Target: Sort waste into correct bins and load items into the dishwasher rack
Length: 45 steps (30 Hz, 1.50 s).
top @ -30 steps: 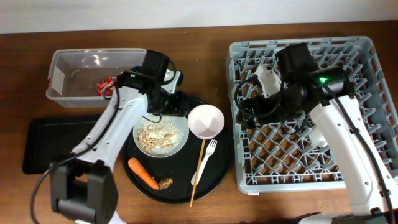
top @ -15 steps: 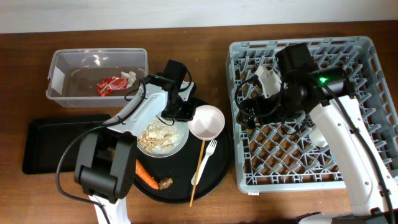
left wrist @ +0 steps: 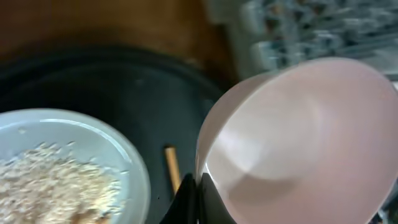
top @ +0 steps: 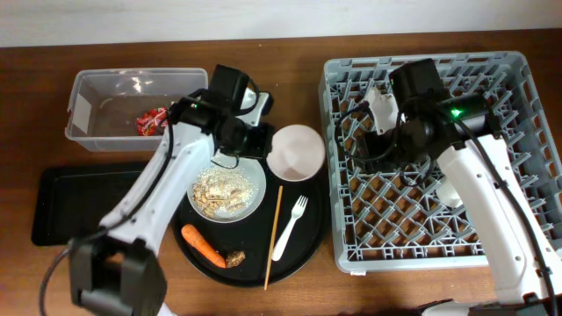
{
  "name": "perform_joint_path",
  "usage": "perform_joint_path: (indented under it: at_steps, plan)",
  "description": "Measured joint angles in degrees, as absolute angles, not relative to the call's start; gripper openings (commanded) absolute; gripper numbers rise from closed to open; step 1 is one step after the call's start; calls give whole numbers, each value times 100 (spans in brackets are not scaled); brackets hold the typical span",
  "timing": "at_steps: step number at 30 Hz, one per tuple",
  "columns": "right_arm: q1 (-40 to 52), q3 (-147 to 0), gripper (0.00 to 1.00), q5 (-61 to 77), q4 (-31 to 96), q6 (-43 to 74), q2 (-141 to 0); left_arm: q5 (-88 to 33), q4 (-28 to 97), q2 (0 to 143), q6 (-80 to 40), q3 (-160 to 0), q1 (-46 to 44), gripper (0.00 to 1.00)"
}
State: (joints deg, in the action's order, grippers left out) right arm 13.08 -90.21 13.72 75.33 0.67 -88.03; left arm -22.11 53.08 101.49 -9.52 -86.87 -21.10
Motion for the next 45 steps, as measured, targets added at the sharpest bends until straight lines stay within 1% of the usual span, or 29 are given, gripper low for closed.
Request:
perform_joint_path:
  at_steps: [2, 5, 16, 18, 20, 22, 24, 26, 29, 30, 31, 32, 35, 36, 37, 40, 42, 43, 45]
  plan:
    - [1308, -9021, 57, 1350, 7520, 134, -8820, -2250, 5301, 9861, -952, -8702, -2357, 0]
    - [1308, -9021, 60, 1354, 7509, 200, -8938, -2246, 5301, 9782, -952, -8702, -2648, 0]
    - [1321, -9021, 60, 1791, 7509, 480, -9008, -2156, 5288, 9782, -954, -8702, -2764, 0]
    - [1406, -9021, 59, 1809, 7509, 567, -9045, -2158, 5288, 9782, -956, -8702, -2764, 0]
    - [1555, -9021, 44, 1811, 7505, 591, -9161, -2161, 5286, 9782, -956, -8702, -2764, 0]
    - [1601, -9021, 34, 1815, 7476, 652, -9292, -2161, 5288, 9782, -956, -8702, -2766, 0]
    - [1603, -9021, 9, 1785, 7463, 764, -9402, -2161, 5286, 9782, -956, -8702, -2779, 0]
    - [1608, -9021, 4, 1717, 7448, 888, -9406, -2163, 5271, 9782, -974, -8702, -2799, 0]
    - [1608, -9021, 4, 1514, 7435, 989, -9419, -2220, 5271, 9782, -1000, -8705, -2818, 1]
    - [1608, -9021, 4, 1481, 7417, 1011, -9426, -2228, 5264, 9782, -1013, -8713, -2821, 12]
    - [1608, -9021, 4, 1468, 7406, 1026, -9432, -2231, 5264, 9780, -1015, -8718, -2823, 37]
    - [1608, -9021, 4, 1428, 7402, 1031, -9439, -2265, 5258, 9780, -1050, -8722, -2823, 43]
    - [1608, -9021, 4, 1321, 7406, 1031, -9445, -2248, 5266, 9760, -1031, -8729, -2805, 45]
    - [1608, -9021, 4, 1190, 7406, 1028, -9445, -2250, 5284, 9719, -1031, -8726, -2777, 49]
    - [1608, -9030, 4, 1059, 7404, 1028, -9445, -2248, 5349, 9601, -1031, -8726, -2694, 49]
    - [1509, -9164, 4, 97, 7408, 1022, -9443, -1964, 5846, 9052, -1013, -8733, -2169, 49]
    - [1186, -9288, 4, -1428, 7043, 1017, -9424, -1723, 6180, 8794, -1015, -8750, -1627, 49]
    - [1039, -9290, 4, -1916, 6869, 1050, -9415, -1684, 6228, 8785, -1017, -8753, -1409, 49]
    - [701, -9295, 4, -3406, 6504, 1415, -9413, -1603, 6259, 8785, -1015, -8753, -1013, 49]
